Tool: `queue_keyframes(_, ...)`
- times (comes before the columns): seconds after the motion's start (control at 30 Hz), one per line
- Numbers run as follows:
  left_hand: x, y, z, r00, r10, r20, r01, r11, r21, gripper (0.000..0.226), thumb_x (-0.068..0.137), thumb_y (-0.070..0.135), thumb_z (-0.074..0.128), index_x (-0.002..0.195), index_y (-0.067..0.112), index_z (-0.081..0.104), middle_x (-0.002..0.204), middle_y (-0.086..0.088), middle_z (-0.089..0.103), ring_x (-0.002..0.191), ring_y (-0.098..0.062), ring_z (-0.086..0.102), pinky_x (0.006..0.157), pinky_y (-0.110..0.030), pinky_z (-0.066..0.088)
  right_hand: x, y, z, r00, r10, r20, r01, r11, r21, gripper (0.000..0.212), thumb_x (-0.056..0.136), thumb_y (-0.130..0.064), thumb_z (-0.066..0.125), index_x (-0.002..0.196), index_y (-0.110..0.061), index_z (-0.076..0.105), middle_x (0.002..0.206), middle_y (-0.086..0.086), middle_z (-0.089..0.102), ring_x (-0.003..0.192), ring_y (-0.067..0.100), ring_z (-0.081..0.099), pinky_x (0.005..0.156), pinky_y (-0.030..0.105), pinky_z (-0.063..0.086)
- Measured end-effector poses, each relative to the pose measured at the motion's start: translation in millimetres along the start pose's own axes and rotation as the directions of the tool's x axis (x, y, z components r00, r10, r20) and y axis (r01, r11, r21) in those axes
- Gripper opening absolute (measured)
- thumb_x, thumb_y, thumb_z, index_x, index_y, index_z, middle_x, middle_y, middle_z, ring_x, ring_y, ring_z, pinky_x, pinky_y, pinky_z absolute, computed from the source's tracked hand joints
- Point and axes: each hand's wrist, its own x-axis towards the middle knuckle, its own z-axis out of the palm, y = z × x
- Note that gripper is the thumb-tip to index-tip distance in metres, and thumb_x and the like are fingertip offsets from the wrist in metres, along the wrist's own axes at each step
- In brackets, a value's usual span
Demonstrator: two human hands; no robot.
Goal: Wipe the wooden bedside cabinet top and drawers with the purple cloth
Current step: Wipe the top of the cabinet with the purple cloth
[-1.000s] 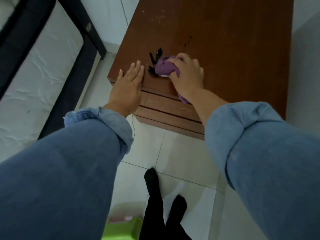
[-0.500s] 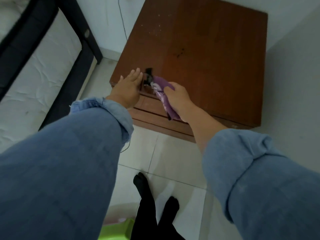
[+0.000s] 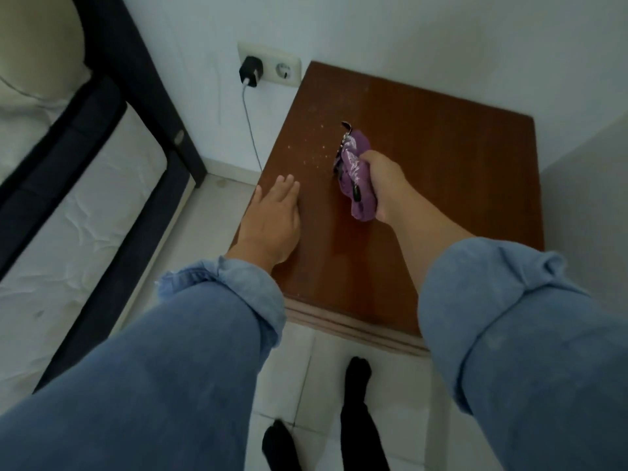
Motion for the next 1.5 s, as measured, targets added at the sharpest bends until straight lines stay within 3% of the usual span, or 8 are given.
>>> queue_keyframes(0.07, 20, -3, 3, 0.999, -0.008, -0.038, 0.008, 1.0, 0.001, 0.049, 0.101, 0.021, 0.026, 0.149, 0.013, 0.023, 0.158, -0.001, 0.019, 0.147, -0.014, 0.01, 0.117, -0.033, -0.002, 25, -22, 3, 0.986, -0.164, -0.007, 0.162, 0.978, -0.13, 0.019, 0.098, -0.021, 0.039, 0.108, -0.015, 0.054, 0.091, 0.024, 0.059, 0.062, 0.029, 0.055, 0.043, 0.02, 0.047)
queue_keyframes(0.13, 43, -3, 5, 0.997, 0.011, -0.072, -0.01, 1.0, 0.015, 0.049, 0.101, 0.022, 0.026, 0.149, 0.013, 0.023, 0.158, -0.001, 0.019, 0.147, -0.014, 0.01, 0.115, -0.031, -0.005, 60, -42, 3, 0.948, -0.317, -0.022, 0.304, 0.924, -0.232, 0.027, 0.096, -0.018, 0.043, 0.121, -0.015, 0.054, 0.099, 0.014, 0.064, 0.081, 0.026, 0.063, 0.068, 0.025, 0.055)
queue_keyframes(0.23, 78, -3, 8, 0.996, 0.023, -0.081, -0.02, 0.999, 0.037, 0.05, 0.101, 0.021, 0.027, 0.15, 0.013, 0.022, 0.159, -0.001, 0.017, 0.147, -0.014, 0.008, 0.116, -0.031, -0.007, 110, -71, 4, 0.88, -0.474, -0.024, 0.427, 0.813, -0.396, 0.035, 0.094, -0.016, 0.047, 0.129, -0.017, 0.052, 0.12, 0.005, 0.062, 0.108, 0.021, 0.06, 0.098, 0.035, 0.048)
queue_keyframes(0.4, 133, -5, 14, 0.997, 0.033, -0.071, -0.031, 0.999, 0.029, 0.052, 0.1, 0.021, 0.027, 0.151, 0.014, 0.019, 0.159, 0.0, 0.013, 0.147, -0.013, 0.006, 0.115, -0.03, -0.01, 183, -114, 10, 0.775, -0.621, 0.116, 0.539, 0.553, -0.635, 0.035, 0.093, -0.018, 0.047, 0.128, -0.017, 0.052, 0.126, 0.003, 0.059, 0.113, 0.019, 0.056, 0.097, 0.026, 0.043)
queue_keyframes(0.57, 153, -18, 22, 0.995, 0.08, -0.057, -0.082, 0.997, -0.017, 0.056, 0.096, 0.018, 0.031, 0.15, 0.016, 0.021, 0.159, 0.001, 0.017, 0.146, -0.011, 0.01, 0.115, -0.022, -0.009, 245, -131, 19, 0.657, -0.7, 0.281, 0.562, 0.207, -0.801, 0.043, 0.093, -0.019, 0.045, 0.136, -0.017, 0.047, 0.136, 0.01, 0.051, 0.126, 0.026, 0.046, 0.108, 0.029, 0.031)
queue_keyframes(0.7, 156, -18, 25, 0.996, 0.051, -0.067, -0.056, 0.996, -0.069, 0.06, 0.089, 0.022, 0.029, 0.149, 0.017, 0.026, 0.157, 0.002, 0.022, 0.145, -0.01, 0.014, 0.116, -0.02, -0.007, 274, -123, 19, 0.628, -0.704, 0.333, 0.525, 0.067, -0.848, 0.043, 0.092, -0.022, 0.044, 0.134, -0.02, 0.05, 0.131, 0.009, 0.052, 0.122, 0.028, 0.045, 0.104, 0.03, 0.029)
queue_keyframes(1.23, 159, -17, 24, 0.994, 0.065, -0.091, -0.072, 0.995, -0.073, 0.058, 0.085, 0.018, 0.036, 0.142, 0.006, 0.039, 0.148, -0.014, 0.039, 0.141, -0.025, 0.03, 0.115, -0.023, -0.003, 181, -30, 29, 0.579, -0.736, 0.349, 0.603, 0.099, -0.792, 0.037, 0.081, -0.02, 0.051, 0.116, -0.026, 0.062, 0.113, 0.001, 0.057, 0.098, 0.025, 0.05, 0.082, 0.039, 0.044)
queue_keyframes(1.5, 111, -20, 15, 0.995, 0.073, -0.074, -0.082, 0.99, -0.118, 0.063, 0.085, 0.015, 0.029, 0.147, 0.011, 0.028, 0.157, -0.004, 0.022, 0.141, -0.006, 0.005, 0.116, -0.024, -0.01, 182, -36, 28, 0.621, -0.687, 0.377, 0.566, 0.06, -0.822, 0.038, 0.085, -0.019, 0.049, 0.121, -0.026, 0.059, 0.122, 0.003, 0.056, 0.102, 0.028, 0.049, 0.086, 0.035, 0.039)
